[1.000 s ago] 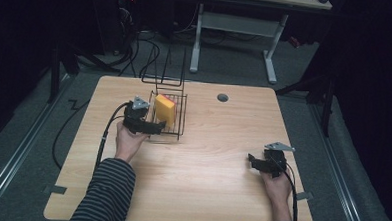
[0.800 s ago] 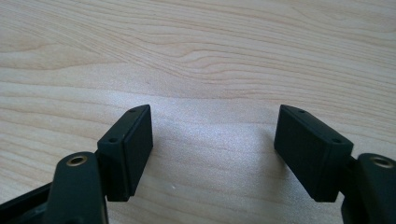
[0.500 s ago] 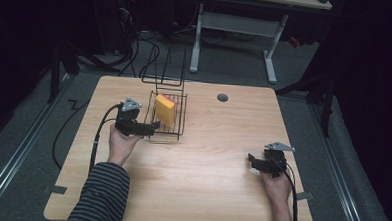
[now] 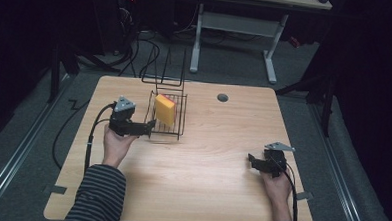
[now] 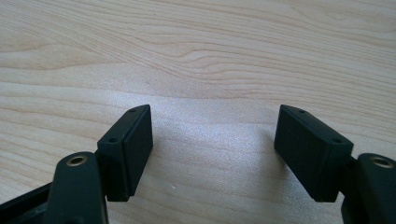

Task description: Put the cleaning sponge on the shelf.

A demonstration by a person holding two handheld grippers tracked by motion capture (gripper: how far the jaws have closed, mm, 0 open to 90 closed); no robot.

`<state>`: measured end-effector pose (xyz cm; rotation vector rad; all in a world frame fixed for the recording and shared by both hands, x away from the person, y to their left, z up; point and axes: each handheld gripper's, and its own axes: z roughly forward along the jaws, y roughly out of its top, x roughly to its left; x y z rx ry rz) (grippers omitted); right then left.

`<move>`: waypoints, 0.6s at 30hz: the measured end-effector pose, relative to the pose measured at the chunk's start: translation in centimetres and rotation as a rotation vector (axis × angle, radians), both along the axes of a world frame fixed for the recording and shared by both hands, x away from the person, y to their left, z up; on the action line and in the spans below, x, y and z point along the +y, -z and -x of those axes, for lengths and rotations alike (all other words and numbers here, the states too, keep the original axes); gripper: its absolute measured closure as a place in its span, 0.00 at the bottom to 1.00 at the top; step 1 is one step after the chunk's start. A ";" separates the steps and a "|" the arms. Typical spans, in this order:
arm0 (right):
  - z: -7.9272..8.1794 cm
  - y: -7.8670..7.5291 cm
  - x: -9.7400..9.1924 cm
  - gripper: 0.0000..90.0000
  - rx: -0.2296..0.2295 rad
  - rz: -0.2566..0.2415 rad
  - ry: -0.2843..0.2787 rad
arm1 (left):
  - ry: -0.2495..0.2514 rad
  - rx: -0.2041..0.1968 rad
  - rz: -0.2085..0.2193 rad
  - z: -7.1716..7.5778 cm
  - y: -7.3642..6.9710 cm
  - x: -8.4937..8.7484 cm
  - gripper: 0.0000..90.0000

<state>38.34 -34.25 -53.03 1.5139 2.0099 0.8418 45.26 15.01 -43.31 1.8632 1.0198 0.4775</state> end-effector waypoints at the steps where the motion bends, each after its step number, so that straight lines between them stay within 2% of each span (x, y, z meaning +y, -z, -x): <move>1: 0.0 0.0 0.0 0.32 0.000 0.000 0.000 | -0.001 0.000 -0.002 0.1 -0.1 0.1 0.06; 8: 0.0 0.0 0.0 0.31 0.000 0.000 0.000 | -0.010 0.000 0.006 0.4 -0.5 0.6 0.07; 18: 0.0 0.0 0.1 0.31 0.002 -0.001 0.004 | -0.024 -0.023 0.019 1.3 -1.3 1.6 0.07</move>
